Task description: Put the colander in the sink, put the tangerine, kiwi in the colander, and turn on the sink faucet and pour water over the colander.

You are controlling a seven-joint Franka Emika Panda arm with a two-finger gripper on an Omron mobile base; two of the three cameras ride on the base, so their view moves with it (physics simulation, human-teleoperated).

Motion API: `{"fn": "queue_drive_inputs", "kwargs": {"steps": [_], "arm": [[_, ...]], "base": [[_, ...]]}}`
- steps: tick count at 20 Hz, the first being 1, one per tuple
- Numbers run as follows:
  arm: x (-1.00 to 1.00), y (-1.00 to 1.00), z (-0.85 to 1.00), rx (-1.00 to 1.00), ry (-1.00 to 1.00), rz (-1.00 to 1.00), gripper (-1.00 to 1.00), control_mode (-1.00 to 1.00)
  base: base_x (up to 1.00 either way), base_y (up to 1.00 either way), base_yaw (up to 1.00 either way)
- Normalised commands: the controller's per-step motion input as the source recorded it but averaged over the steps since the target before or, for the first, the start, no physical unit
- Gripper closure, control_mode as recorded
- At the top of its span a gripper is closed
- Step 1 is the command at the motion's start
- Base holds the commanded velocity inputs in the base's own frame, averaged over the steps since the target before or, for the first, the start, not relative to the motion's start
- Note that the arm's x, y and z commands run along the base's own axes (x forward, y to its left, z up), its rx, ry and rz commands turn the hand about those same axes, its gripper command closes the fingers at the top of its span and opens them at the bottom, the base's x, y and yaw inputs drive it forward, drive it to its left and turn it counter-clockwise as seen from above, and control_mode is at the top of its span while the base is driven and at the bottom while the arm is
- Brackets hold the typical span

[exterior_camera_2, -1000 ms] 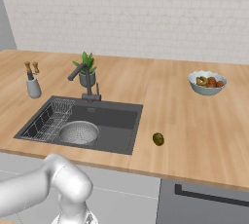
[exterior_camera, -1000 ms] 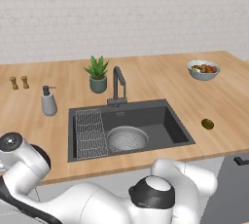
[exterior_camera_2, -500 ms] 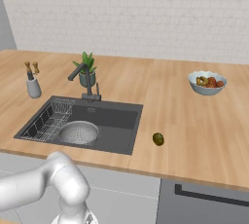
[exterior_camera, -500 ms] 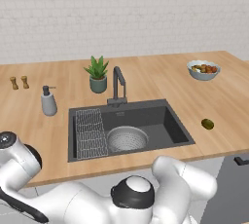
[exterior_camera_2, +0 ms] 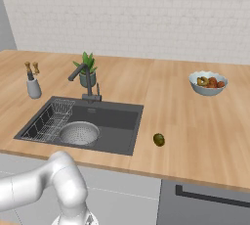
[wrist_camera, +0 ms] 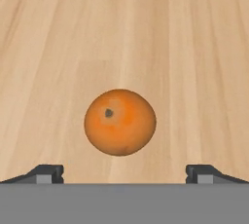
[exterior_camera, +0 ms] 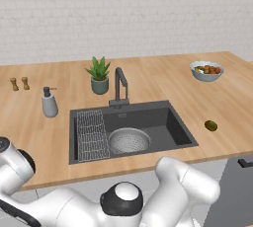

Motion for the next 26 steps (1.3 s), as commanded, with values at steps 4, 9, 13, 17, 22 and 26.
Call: {"fn": "queue_drive_inputs", "kwargs": {"steps": [4,9,13,17,22,26], "arm": [[0.2,0.13,-0.22,0.0,0.0,0.0,-1.0,-1.0],[0.29,0.02,-0.14,0.0,0.0,0.0,-1.0,-1.0],[0.31,0.0,-0.11,0.0,0.0,0.0,-1.0,-1.0],[0.13,0.13,-0.22,0.0,0.02,-0.01,-1.0,-1.0],[0.0,0.24,-0.25,-0.01,0.04,-0.02,1.0,-1.0],[-0.15,0.01,-0.06,0.0,0.0,-0.04,1.0,-1.0]], "base": [[0.0,0.0,0.0],[0.0,0.0,0.0],[0.0,0.0,0.0],[0.0,0.0,0.0],[0.0,0.0,0.0],[0.0,0.0,0.0]]}}
